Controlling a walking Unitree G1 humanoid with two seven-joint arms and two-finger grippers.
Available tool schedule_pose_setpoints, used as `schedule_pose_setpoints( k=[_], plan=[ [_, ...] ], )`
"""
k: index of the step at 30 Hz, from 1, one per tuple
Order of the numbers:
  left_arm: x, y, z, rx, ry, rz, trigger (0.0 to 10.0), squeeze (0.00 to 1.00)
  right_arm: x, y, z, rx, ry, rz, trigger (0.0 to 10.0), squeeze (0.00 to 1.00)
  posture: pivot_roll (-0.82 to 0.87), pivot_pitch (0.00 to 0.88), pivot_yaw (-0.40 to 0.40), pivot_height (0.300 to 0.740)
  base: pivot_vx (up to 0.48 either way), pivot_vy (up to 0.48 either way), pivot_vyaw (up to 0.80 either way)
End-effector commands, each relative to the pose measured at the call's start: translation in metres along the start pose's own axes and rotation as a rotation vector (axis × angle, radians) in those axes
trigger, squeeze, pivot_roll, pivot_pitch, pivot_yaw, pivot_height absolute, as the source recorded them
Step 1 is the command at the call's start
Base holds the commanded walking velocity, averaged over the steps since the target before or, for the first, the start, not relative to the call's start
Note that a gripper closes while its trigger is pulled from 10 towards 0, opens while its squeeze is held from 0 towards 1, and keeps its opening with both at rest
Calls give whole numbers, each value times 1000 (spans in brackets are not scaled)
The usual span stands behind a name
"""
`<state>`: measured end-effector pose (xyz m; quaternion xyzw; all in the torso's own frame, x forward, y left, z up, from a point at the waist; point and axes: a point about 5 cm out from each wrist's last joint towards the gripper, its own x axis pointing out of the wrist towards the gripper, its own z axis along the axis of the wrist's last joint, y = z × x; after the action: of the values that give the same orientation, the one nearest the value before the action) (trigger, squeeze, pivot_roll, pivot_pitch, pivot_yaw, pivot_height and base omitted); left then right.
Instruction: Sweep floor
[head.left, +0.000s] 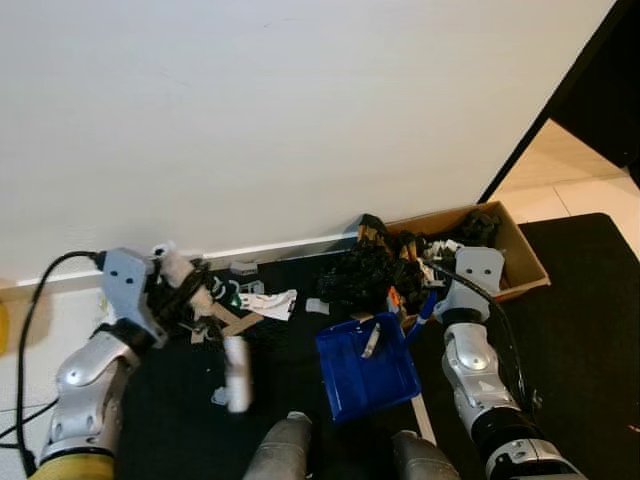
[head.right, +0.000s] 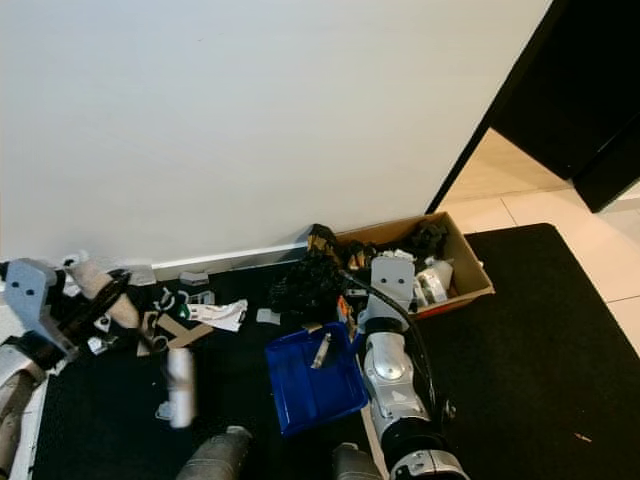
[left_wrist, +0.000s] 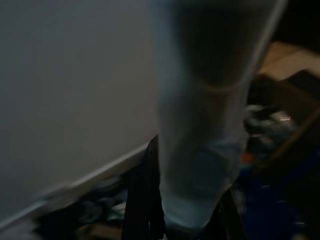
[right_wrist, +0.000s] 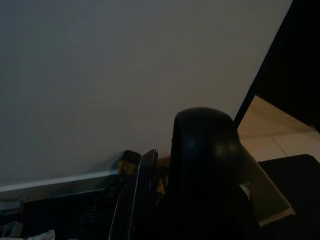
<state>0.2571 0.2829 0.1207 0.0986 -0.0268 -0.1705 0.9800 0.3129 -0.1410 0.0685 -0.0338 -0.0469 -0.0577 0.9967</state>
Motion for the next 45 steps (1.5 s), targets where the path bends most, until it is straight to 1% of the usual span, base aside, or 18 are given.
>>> schedule_pose_setpoints(
  k=[1,4,5,7,9,13,16,19,24,28,29,32,34,35,37,38,40,45],
  plan=[
    [-7,9,1,40,3,35,10000,0,-14,-3,-23,-20,113,-2,10000,0,217,252,-13,740,0,0,0],
    [-9,12,-2,48,10,56,10000,0,-13,-4,-23,-21,113,-2,10000,0,215,250,-17,740,0,0,0],
    [-11,15,-4,66,16,70,10000,0,-13,-4,-23,-22,114,-2,10000,0,218,247,-20,740,0,0,0],
    [-18,19,-15,147,66,77,10000,0,-12,-4,-23,-24,114,0,10000,0,222,239,-24,740,0,0,0],
    [-24,22,-23,159,95,111,10000,0,-10,-4,-22,-25,114,3,10000,0,222,237,-27,740,0,0,0],
    [-28,24,-29,148,107,154,10000,0,-9,-3,-21,-26,111,6,10000,0,221,237,-28,740,0,0,0],
    [-34,22,-40,104,119,227,10000,0,-8,-3,-20,-28,107,13,10000,0,213,229,-40,740,0,0,0],
    [-34,18,-44,80,116,242,10000,0,-8,-3,-20,-31,105,18,10000,0,209,228,-50,740,0,0,0],
    [-27,6,-52,18,91,231,10000,0,-6,-6,-18,-38,98,26,10000,0,200,239,-58,740,0,0,0],
    [-25,3,-54,-9,81,225,10000,0,-6,-6,-18,-40,96,25,10000,0,194,246,-60,740,0,0,0],
    [-22,0,-56,-52,68,232,10000,0,-7,-7,-18,-41,93,24,10000,0,188,254,-62,740,0,0,0],
    [-21,-1,-56,-70,64,236,10000,0,-7,-7,-18,-42,93,25,10000,0,186,254,-62,740,0,0,0],
    [-18,-3,-58,-127,54,234,10000,0,-7,-8,-19,-42,94,24,10000,0,186,255,-61,740,0,0,0],
    [-18,-3,-58,-127,54,234,10000,0,-7,-8,-19,-42,94,24,10000,0,186,255,-61,740,0,0,0],
    [-16,-9,-60,-220,38,215,10000,0,-8,-9,-19,-42,95,22,10000,0,184,253,-59,740,0,0,0],
    [-16,-9,-60,-220,38,215,10000,0,-8,-9,-19,-42,95,22,10000,0,184,253,-59,740,0,0,0],
    [-13,-17,-59,-280,18,176,10000,0,-8,-10,-19,-43,95,17,10000,0,187,253,-57,740,0,0,0],
    [-4,-31,-55,-322,-10,97,10000,0,-6,-10,-19,-41,96,13,10000,0,192,252,-53,740,0,0,0]
  ],
)
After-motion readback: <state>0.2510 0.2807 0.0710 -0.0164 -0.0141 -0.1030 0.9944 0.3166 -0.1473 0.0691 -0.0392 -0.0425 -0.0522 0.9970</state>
